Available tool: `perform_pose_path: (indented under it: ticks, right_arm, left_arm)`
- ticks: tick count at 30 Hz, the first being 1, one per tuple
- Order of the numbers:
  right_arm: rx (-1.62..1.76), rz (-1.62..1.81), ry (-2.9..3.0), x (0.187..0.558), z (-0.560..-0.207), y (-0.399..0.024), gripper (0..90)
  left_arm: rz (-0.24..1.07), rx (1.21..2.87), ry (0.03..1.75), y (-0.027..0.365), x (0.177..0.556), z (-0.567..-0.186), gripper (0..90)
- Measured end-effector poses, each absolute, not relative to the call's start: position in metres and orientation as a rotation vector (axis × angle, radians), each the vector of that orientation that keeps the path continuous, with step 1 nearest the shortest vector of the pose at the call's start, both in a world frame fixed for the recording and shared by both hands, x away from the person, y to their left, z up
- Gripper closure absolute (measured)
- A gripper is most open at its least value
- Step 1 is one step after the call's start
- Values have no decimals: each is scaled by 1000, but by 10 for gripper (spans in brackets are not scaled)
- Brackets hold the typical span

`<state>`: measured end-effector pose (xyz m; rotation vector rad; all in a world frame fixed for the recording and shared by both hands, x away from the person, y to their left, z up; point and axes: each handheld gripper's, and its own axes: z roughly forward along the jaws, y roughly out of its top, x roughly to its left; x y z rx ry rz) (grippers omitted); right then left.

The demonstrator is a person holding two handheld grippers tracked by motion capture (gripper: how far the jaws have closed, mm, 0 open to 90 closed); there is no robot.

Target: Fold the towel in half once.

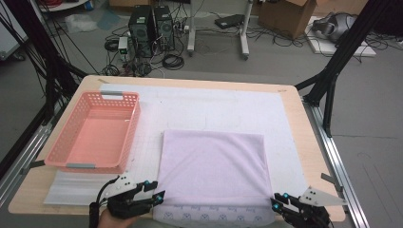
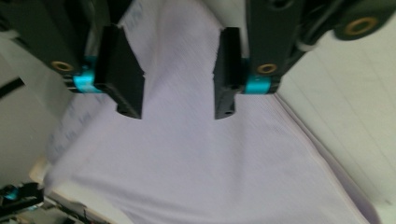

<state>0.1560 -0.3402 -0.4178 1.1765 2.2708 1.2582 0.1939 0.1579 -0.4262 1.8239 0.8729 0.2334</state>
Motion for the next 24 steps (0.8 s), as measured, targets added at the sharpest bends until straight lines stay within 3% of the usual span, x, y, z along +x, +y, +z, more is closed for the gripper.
perform_pose_path:
  ticks: [5, 13, 19, 24]
  right_arm:
    - [1170, 1258, 2175, 188, -401, -333, 693]
    - [1193, 1159, 2186, 268, -422, -314, 784]
    - [1251, 1054, 2231, 313, -443, -307, 787]
    - [1322, 932, 2136, 328, -446, -314, 849]
  left_arm:
    - [268, 1794, 911, 152, 234, -421, 479]
    - [261, 1821, 1005, 139, 298, -434, 538]
    - [286, 1825, 1056, 129, 320, -443, 537]
    - [315, 1830, 1078, 127, 328, -449, 535]
